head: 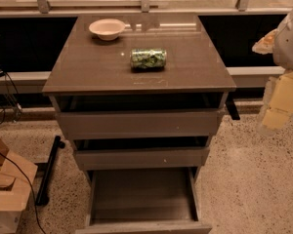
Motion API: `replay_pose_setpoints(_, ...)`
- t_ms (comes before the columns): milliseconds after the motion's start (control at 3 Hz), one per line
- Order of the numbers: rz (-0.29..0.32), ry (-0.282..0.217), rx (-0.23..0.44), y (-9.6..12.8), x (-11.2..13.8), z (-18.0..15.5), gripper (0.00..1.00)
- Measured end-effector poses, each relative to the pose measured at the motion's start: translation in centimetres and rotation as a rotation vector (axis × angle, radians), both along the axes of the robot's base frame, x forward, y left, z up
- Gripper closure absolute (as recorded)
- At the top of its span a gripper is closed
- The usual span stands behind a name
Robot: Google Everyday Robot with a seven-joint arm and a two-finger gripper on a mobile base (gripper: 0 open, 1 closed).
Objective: Place green can into bottom drawer
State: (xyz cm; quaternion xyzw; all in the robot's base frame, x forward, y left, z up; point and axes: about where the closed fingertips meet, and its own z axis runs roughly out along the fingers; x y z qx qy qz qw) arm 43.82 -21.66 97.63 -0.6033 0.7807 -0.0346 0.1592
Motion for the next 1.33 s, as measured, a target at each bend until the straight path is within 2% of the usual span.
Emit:
replay_pose_setpoints(333,0.000,0.000,0.000,0.0,0.0,0.0,0.00)
replay_pose_setpoints(667,0.035,-0.037,0.046,0.9,1.4,-0.6,0.00)
replay_pose_setpoints(1333,0.149,-0.108,0.224,8.1,8.1,-2.5,0.00)
